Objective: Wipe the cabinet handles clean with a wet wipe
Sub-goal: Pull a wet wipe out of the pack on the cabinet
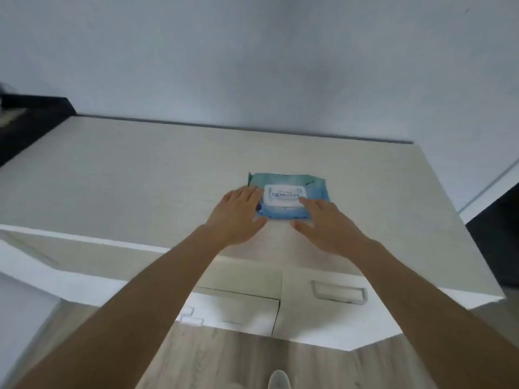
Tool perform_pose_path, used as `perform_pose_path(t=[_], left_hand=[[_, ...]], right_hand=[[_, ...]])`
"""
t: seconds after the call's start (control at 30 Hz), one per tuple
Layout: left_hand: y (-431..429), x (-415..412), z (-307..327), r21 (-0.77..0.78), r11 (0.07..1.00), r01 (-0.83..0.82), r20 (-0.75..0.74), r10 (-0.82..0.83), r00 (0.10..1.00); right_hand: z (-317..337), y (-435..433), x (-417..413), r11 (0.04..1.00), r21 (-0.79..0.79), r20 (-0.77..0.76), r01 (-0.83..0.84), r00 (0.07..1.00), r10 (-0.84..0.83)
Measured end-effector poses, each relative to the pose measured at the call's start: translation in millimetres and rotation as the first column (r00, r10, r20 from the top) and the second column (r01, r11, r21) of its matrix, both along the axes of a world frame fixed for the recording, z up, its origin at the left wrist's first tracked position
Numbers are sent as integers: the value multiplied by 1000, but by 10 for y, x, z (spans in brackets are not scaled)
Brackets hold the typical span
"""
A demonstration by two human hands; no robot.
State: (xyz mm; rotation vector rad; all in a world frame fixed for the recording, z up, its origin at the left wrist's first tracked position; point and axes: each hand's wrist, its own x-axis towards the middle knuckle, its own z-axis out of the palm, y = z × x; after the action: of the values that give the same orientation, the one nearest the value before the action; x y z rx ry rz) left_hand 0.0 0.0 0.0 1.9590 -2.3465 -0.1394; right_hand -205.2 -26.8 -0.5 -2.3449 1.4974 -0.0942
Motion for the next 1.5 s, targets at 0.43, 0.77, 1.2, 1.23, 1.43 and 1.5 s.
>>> perform_pose_path(t=[0.43, 0.77, 1.2, 1.23, 1.43, 1.5], left_hand=[[-285, 95, -441, -34, 998, 49, 66, -47, 997], [-432, 155, -531, -3, 998, 59, -28, -60, 998], [-487, 142, -490, -210, 970, 125, -143, -157, 977], [-524, 148, -483, -229, 957, 177, -91, -202, 975], [-630, 154, -564, -16, 987, 157, -66, -158, 985], [-629, 146, -585, -18, 990, 136, -101, -138, 985]], right_hand=[[-201, -208, 113, 972, -230, 48, 53, 998, -43], [-328, -484, 242, 976, -216, 95, 16, 995, 5], [-116, -867, 333, 964, -69, 484, 257, 853, -193], [-131, -898, 349, 964, -64, 481, 257, 855, -196], [-248, -662, 313, 933, -184, 492, 311, 850, -186], [-326, -534, 279, 903, -311, 429, 297, 892, -145]])
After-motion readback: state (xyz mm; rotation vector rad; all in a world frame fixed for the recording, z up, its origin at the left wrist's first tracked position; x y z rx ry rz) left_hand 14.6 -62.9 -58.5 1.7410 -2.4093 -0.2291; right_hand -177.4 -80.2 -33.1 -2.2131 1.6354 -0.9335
